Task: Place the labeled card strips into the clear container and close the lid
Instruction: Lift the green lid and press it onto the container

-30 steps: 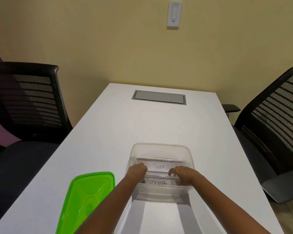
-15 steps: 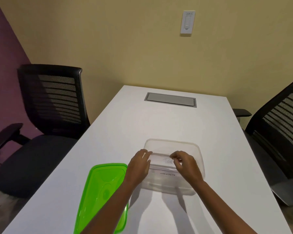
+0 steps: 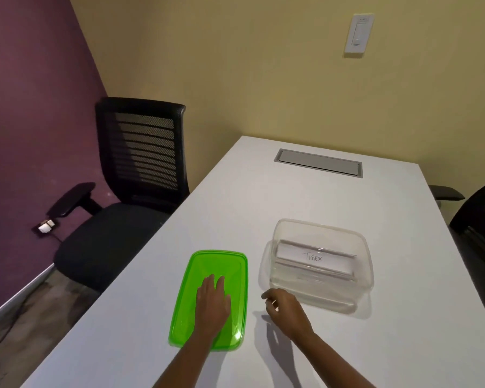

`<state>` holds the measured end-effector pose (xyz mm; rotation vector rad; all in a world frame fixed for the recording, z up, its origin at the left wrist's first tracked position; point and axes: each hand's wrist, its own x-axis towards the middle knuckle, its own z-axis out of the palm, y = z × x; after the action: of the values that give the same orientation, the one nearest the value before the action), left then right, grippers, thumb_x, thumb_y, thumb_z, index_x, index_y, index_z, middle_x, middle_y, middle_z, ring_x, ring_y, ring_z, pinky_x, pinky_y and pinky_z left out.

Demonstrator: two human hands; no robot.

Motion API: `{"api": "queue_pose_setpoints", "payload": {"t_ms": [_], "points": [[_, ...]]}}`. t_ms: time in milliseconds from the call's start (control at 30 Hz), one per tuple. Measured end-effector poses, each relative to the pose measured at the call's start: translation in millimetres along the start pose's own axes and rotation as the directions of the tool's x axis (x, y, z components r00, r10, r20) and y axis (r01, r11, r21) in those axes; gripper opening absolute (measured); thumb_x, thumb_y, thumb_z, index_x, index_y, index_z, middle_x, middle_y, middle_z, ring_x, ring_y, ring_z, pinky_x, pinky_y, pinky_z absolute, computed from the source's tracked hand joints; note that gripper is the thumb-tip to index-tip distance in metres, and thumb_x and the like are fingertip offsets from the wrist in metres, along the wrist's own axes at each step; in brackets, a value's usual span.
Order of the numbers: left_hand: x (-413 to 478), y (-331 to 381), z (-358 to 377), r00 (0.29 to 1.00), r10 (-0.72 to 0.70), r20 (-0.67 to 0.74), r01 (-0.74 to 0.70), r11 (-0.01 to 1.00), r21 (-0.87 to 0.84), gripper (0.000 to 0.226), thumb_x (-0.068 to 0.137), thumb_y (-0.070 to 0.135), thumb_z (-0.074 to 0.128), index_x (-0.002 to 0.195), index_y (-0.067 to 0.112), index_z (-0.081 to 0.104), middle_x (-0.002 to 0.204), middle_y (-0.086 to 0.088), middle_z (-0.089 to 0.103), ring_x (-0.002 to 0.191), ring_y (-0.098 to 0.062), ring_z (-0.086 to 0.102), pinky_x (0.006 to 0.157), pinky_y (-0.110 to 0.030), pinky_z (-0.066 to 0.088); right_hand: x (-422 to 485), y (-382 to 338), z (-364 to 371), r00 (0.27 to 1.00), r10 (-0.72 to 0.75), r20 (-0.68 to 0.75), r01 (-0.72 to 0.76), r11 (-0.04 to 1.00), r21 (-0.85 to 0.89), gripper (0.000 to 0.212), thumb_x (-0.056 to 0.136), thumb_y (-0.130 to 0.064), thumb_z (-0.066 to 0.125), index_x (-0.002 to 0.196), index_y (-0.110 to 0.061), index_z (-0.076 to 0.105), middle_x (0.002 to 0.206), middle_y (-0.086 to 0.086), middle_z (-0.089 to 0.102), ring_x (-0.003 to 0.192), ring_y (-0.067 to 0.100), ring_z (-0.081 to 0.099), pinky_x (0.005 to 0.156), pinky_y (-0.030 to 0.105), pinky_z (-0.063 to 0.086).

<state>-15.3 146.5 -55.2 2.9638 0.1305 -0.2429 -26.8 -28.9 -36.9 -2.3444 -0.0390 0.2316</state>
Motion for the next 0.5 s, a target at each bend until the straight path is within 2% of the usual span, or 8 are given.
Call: {"api": "queue_pose_setpoints", "payload": {"t_ms": [67,133,167,200,267,333,433,500], "points": [[-8,-10,5,0.995,-0.048,0.082,0.049,0.999,-0.007,0.056,0.099,0.035,0.032,0.15,0.016,0.017,0.16,-0.006,0.015,0.149,-0.02,0.013,0.121,-0.038,0.014,1,-3,14,0.99,0.097,0.107,-0.099,0.995,0.007,0.03,0.089,-0.008,0.047,0.115,-0.008,0.062,0.114,0.013,0.067,0.099,0.022,0.065,0.087,0.026,0.047],[-14,-18,10,0.98,-0.061,0.187,0.066,0.998,-0.02,0.058,0.099,0.036,0.034,0.15,0.016,0.017,0.161,-0.004,0.013,0.149,-0.02,0.014,0.121,-0.041,0.017,1,-9,25,0.967,0.175,0.186,-0.18,0.984,0.012,0.025,0.087,-0.008,0.05,0.107,-0.007,0.064,0.11,0.018,0.066,0.102,0.026,0.064,0.086,0.029,0.047],[-17,-21,11,0.968,-0.057,0.245,0.069,0.997,-0.041,0.059,0.099,0.036,0.036,0.151,0.016,0.016,0.161,-0.005,0.01,0.149,-0.021,0.013,0.12,-0.044,0.018,0,-12,29,0.954,0.201,0.222,-0.211,0.977,0.024,0.015,0.086,-0.007,0.052,0.089,-0.012,0.066,0.1,0.019,0.064,0.091,0.026,0.064,0.08,0.028,0.046],[-19,-23,12,0.955,-0.045,0.292,0.065,0.996,-0.061,0.061,0.098,0.035,0.038,0.151,0.016,0.015,0.162,-0.006,0.006,0.149,-0.023,0.011,0.12,-0.045,0.019,1,-15,34,0.946,0.219,0.239,-0.235,0.971,0.037,0.02,0.083,-0.005,0.054,0.068,-0.017,0.058,0.09,0.018,0.058,0.075,0.023,0.061,0.073,0.026,0.042],[-22,-26,13,0.943,-0.016,0.331,0.043,0.996,-0.072,0.063,0.098,0.033,0.041,0.152,0.016,0.013,0.162,-0.008,0.001,0.15,-0.026,0.007,0.121,-0.046,0.02,3,-15,44,0.935,0.262,0.239,-0.289,0.953,0.086,0.036,0.079,-0.002,0.055,0.051,-0.019,0.042,0.08,0.015,0.052,0.053,0.011,0.045,0.062,0.025,0.036],[-22,-27,12,0.942,-0.006,0.336,0.035,0.996,-0.082,0.065,0.097,0.032,0.042,0.152,0.015,0.012,0.162,-0.008,-0.001,0.15,-0.028,0.006,0.121,-0.045,0.021,5,-16,52,0.926,0.301,0.228,-0.331,0.937,0.108,0.033,0.078,-0.001,0.056,0.052,-0.017,0.045,0.076,0.015,0.053,0.054,0.014,0.046,0.056,0.024,0.036],[-22,-27,11,0.934,-0.003,0.358,0.042,0.994,-0.101,0.07,0.095,0.035,0.046,0.152,0.015,0.01,0.162,-0.009,-0.003,0.15,-0.031,0.003,0.12,-0.048,0.02,8,-19,63,0.914,0.351,0.202,-0.382,0.913,0.144,0.023,0.078,-0.002,0.059,0.061,-0.014,0.051,0.076,0.013,0.057,0.073,0.019,0.054,0.065,0.024,0.039],[-23,-27,11,0.926,0.009,0.378,0.028,0.995,-0.095,0.075,0.094,0.042,0.046,0.153,0.015,0.009,0.162,-0.01,-0.005,0.149,-0.033,0.0,0.12,-0.051,0.019,10,-20,67,0.906,0.384,0.178,-0.41,0.899,0.153,0.017,0.076,0.003,0.055,0.068,-0.012,0.052,0.079,0.011,0.056,0.077,0.019,0.053,0.068,0.027,0.041]]}}
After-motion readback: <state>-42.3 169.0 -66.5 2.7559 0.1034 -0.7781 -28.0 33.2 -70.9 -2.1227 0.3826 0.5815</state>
